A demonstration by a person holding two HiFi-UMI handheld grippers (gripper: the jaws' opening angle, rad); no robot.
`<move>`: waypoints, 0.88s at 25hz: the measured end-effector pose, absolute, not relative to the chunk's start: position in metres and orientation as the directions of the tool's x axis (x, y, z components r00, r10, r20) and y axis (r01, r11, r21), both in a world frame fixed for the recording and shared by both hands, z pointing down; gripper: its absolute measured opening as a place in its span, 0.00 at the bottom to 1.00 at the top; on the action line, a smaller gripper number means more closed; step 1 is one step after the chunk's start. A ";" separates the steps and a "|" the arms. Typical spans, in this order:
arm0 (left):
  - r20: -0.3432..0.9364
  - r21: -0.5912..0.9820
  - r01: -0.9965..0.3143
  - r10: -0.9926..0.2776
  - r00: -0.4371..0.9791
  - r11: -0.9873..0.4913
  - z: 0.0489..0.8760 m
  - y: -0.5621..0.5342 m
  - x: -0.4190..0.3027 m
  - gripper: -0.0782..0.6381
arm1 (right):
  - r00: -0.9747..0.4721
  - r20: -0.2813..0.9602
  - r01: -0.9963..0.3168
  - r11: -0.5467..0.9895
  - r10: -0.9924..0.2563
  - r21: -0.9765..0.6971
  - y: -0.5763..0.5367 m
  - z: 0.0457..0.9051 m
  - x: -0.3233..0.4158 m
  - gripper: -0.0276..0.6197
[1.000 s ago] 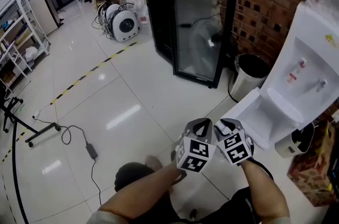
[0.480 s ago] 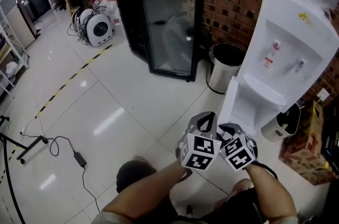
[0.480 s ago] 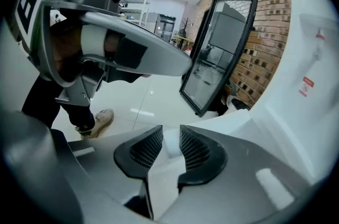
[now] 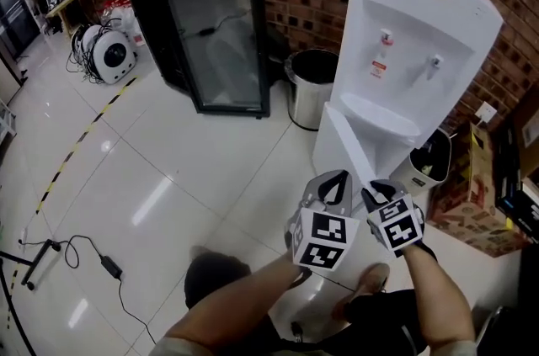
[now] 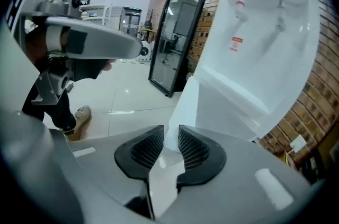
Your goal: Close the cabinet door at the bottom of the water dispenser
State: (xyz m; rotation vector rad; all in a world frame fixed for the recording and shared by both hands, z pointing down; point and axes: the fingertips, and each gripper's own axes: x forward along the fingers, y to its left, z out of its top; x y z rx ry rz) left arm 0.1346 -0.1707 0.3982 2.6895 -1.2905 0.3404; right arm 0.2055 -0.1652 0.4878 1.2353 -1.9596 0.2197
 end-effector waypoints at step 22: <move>0.310 0.024 -0.765 -0.723 0.618 -0.644 0.426 -0.212 0.153 0.11 | 0.320 0.569 -0.947 -0.241 -0.758 0.212 -0.254 0.483 0.390 0.11</move>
